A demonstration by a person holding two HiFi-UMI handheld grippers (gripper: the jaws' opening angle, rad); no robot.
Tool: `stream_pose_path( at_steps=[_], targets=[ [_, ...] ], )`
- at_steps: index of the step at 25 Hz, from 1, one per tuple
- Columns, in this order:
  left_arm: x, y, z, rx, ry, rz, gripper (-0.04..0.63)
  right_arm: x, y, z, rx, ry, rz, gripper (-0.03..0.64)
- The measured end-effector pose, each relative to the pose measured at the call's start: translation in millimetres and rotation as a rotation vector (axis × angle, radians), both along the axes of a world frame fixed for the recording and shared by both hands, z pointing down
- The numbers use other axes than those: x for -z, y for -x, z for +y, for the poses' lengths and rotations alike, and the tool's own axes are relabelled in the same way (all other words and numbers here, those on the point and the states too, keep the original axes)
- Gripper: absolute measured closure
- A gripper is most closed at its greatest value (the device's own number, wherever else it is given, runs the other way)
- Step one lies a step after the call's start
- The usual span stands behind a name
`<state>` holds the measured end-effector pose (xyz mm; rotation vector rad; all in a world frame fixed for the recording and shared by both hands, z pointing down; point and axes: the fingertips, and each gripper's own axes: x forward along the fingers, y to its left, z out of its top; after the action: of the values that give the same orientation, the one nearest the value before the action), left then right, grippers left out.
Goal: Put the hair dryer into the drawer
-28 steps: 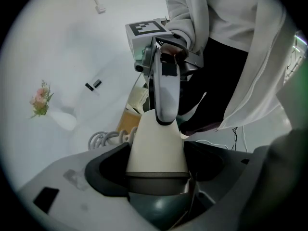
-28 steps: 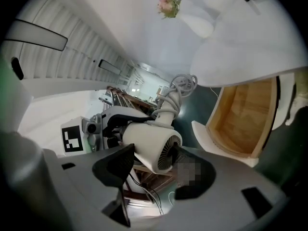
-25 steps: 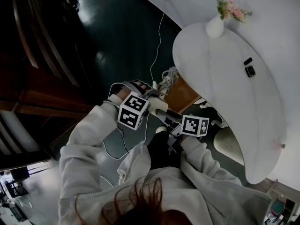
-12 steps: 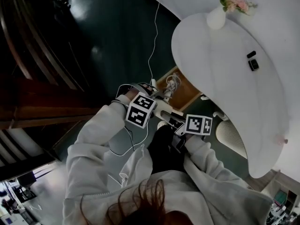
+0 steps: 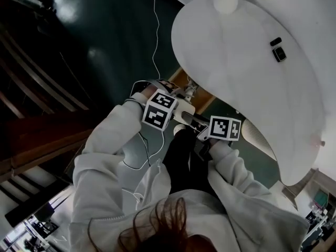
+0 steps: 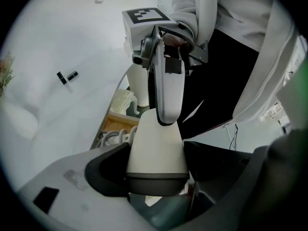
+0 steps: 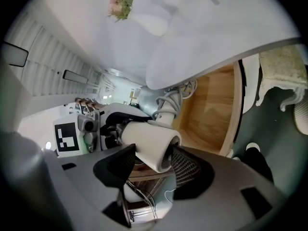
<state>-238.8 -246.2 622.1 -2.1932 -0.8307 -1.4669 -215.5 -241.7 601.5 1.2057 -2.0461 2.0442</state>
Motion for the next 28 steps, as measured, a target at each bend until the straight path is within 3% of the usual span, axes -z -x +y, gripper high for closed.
stream_pose_path(
  at_steps=[5,12,18,28],
  targets=[
    [-15,-16,-18,-0.039,-0.018,-0.008,0.244,-15,-15,-17,-0.027,0.002,0.02,0.336],
    [-42,-33,-37,-0.03,-0.058,0.014,0.244,-41,-32,-34,-0.025,-0.004,0.073,0.341],
    [-68,-40,-39,-0.07,-0.135,0.044,0.244,-64,-36,-33,-0.02,-0.011,0.128,0.343],
    [-114,-49,-29,-0.099,-0.161,0.023,0.244,-108,-46,-21,0.019,0.056,0.24,0.348]
  ],
)
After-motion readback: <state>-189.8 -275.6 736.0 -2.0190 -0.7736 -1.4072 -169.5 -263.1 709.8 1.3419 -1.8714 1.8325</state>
